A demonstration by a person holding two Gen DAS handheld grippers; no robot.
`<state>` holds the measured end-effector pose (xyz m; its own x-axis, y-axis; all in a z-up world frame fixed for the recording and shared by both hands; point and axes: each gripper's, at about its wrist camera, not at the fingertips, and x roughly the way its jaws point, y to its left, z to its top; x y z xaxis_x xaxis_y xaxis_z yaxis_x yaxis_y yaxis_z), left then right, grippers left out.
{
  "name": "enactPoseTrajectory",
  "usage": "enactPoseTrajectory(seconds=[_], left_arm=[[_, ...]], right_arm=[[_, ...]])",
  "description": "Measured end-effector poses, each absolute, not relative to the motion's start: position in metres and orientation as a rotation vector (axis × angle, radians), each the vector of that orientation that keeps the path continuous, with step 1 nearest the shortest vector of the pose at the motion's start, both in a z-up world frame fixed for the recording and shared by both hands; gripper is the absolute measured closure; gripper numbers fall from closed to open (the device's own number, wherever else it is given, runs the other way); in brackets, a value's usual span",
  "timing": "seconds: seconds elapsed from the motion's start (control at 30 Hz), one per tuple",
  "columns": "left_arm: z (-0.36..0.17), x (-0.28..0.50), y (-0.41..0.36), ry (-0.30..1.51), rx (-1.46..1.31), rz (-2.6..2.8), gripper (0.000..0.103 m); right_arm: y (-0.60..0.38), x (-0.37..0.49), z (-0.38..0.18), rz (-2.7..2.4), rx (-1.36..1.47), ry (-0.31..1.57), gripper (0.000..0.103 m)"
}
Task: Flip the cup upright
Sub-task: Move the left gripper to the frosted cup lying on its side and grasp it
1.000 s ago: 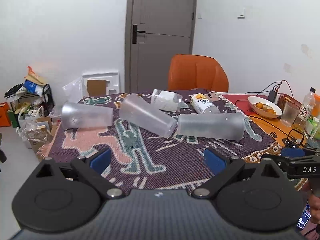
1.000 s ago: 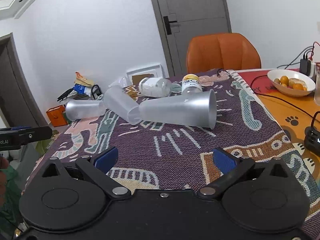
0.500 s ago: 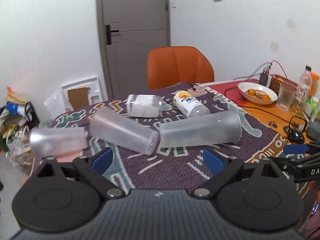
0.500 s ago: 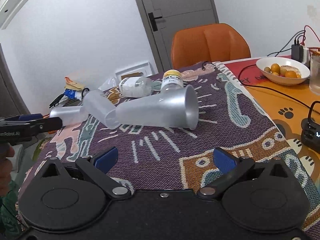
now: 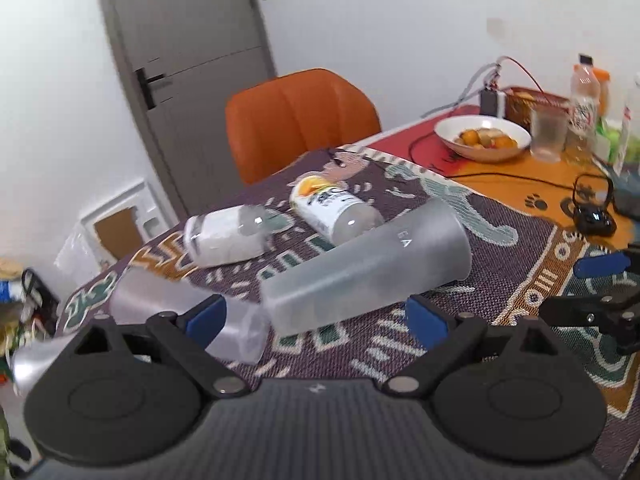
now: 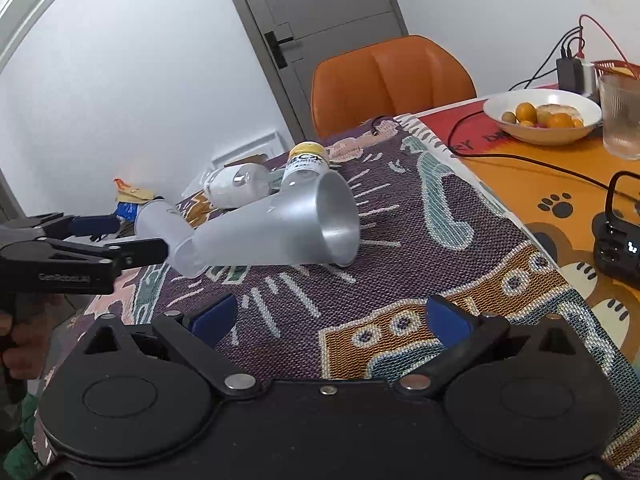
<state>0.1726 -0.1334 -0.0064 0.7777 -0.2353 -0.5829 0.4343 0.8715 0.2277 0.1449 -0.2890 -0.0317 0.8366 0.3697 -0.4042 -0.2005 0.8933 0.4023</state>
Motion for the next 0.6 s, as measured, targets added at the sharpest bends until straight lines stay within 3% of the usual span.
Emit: enactPoseTrajectory(seconds=[0.1, 0.6], left_arm=[[-0.013, 0.183, -0.147, 0.577, 0.431, -0.396, 0.007], [-0.053, 0.233, -0.206, 0.635, 0.766, -0.563, 0.010]], right_arm=[[-0.292, 0.149, -0.035, 0.300, 0.370, 0.498, 0.007], [-0.307, 0.170, -0.058, 0.283, 0.414, 0.543, 0.007]])
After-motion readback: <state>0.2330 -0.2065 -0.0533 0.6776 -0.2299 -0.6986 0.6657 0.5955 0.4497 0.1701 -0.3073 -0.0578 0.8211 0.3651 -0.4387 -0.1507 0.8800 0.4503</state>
